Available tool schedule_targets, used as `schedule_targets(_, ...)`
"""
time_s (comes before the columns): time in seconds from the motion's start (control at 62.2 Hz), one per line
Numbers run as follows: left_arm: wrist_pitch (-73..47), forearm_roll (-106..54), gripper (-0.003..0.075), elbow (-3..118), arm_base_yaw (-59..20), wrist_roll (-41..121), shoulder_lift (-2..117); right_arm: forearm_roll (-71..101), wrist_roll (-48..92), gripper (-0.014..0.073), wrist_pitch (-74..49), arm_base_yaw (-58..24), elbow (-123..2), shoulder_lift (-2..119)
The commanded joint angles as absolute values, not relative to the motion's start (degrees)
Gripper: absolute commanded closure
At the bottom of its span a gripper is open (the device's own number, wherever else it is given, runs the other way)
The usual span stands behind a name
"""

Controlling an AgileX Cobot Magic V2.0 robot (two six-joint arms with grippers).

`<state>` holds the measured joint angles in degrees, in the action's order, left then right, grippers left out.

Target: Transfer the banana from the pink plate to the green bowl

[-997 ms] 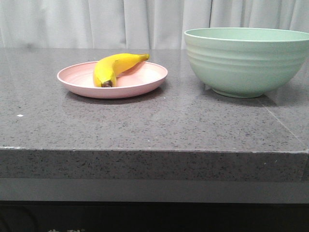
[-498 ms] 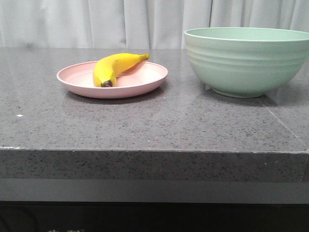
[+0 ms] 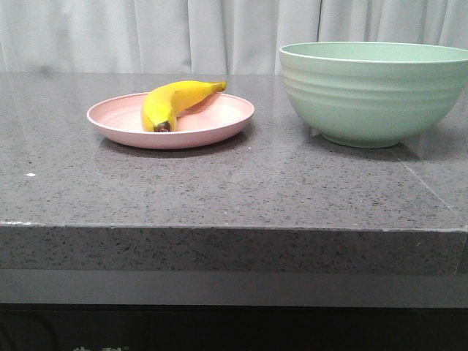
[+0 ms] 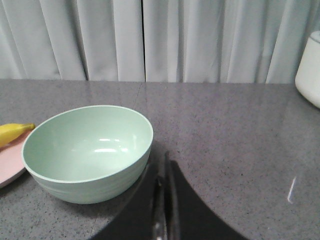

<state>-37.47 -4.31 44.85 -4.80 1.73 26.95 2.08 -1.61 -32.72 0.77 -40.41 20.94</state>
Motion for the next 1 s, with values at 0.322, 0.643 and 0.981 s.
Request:
schedule_targets(0.322,-34.32,-6.78,0.0738,47.53,-4.77,2.15,40.11,1.92,-1.45,0.0662,-32.12,0.65,-44.12,34.21)
schedule_targets(0.643,-33.95,-7.27,0.0692,47.53,-4.77,2.15,46.44,1.92,-0.43,0.0615,-36.18,0.65,-44.12,39.24)
schedule_targets(0.981,-28.63,-10.48,0.013,48.12,-6.8,2.66,47.19,1.92,-0.43,-0.0049,-36.18,0.65,-44.12,39.79)
